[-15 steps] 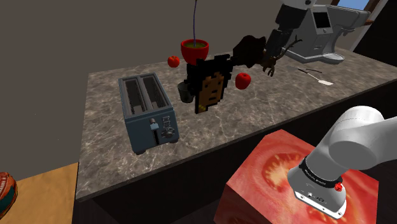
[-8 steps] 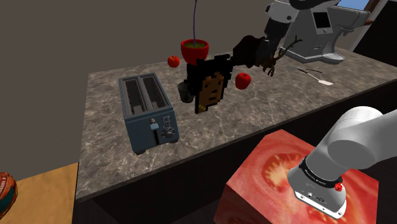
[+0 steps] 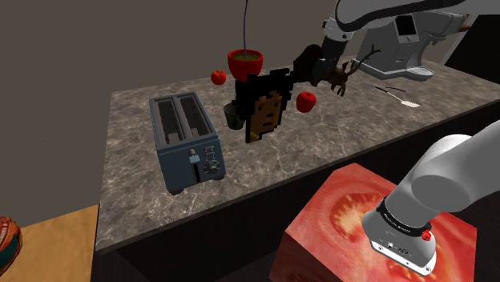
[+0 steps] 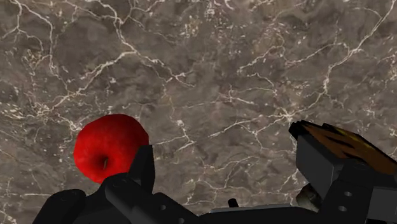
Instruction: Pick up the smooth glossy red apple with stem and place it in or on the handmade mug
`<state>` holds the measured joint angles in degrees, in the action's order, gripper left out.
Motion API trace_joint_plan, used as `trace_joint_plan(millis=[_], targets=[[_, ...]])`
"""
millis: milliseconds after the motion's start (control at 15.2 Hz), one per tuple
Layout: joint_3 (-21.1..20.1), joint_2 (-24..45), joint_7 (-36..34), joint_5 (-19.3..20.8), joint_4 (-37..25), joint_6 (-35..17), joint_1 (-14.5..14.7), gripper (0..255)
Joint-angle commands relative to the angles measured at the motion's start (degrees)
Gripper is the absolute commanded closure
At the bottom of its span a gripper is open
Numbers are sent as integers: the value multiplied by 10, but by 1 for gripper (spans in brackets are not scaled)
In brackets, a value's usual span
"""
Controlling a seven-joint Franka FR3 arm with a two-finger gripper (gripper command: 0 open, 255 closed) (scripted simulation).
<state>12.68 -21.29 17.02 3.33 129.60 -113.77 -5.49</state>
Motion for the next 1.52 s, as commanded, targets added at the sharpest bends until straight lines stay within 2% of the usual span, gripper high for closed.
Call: trace_joint_plan(millis=[0,726,1188,1452], targets=[[13,35,15,3,-11,-26,-4,0],[63,249,96,-28,-135,-122,-30,0],[62,279,104,-41,-115,-170,-33,0],[62,282,105,-42,-113,-174,-34,0]])
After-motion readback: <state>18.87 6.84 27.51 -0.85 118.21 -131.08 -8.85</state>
